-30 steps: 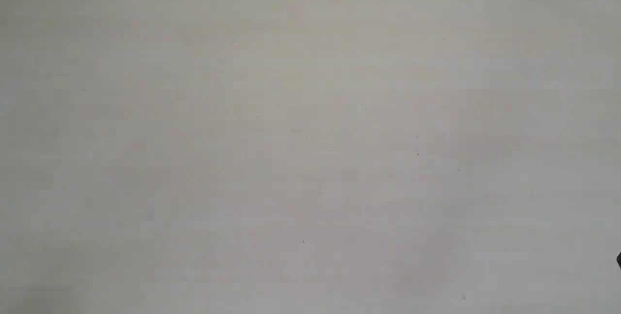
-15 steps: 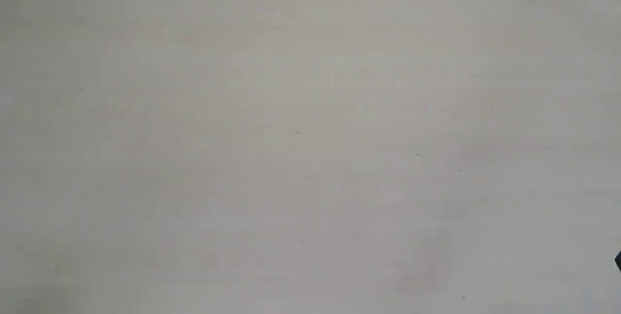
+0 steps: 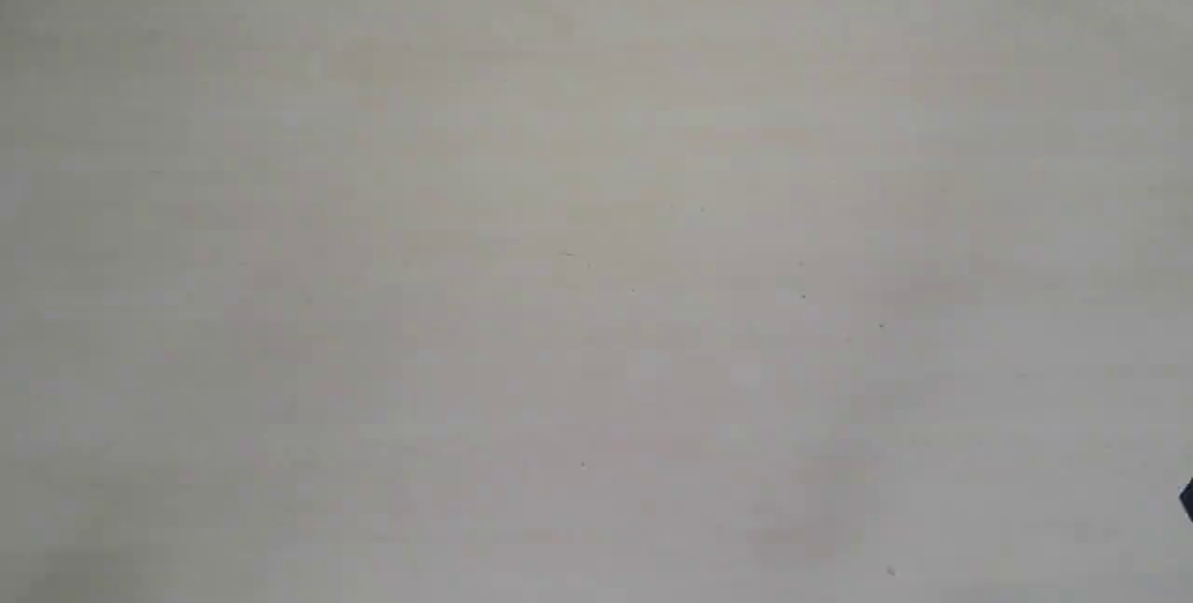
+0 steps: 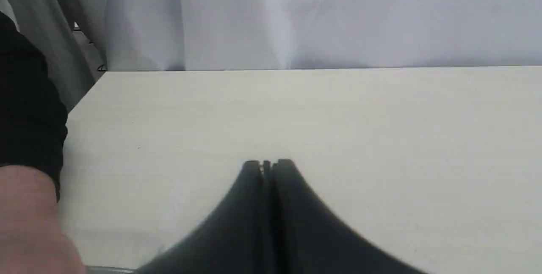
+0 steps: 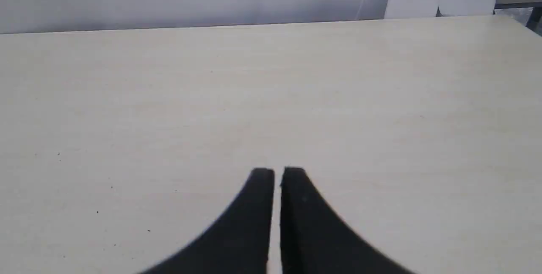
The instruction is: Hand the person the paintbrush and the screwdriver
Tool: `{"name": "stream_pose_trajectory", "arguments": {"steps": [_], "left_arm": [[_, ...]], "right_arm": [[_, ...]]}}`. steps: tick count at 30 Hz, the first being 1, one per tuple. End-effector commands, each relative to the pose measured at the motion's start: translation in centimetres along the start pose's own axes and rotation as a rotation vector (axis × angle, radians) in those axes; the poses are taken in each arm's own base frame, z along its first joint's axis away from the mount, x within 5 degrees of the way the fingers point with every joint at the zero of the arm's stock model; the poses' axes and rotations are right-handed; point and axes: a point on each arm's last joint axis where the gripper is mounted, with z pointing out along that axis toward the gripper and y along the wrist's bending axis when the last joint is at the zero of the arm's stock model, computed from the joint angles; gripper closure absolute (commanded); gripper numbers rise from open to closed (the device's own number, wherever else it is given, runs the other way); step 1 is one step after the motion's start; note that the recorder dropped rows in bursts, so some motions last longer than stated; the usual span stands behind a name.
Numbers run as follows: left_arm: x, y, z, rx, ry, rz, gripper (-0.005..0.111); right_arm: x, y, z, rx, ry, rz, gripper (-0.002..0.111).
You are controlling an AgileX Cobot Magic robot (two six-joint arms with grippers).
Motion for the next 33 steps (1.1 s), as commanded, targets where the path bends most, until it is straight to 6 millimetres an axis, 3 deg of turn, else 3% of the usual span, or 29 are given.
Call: {"name": "stream_pose_trajectory", "arguments": {"steps": [1, 33], "left_arm": [[0.0, -0.06, 0.0, 0.009, -0.006, -0.003, 0.107], [0.01, -0.06, 0.0, 0.01, -0.006, -0.005, 0.107]], "right_arm": [[0.12, 0.01, 0.0, -0.002, 0.0, 0.005, 0.104], [0.14, 0.14, 0.0, -0.024, 0.003, 0.001, 0.104]]}}
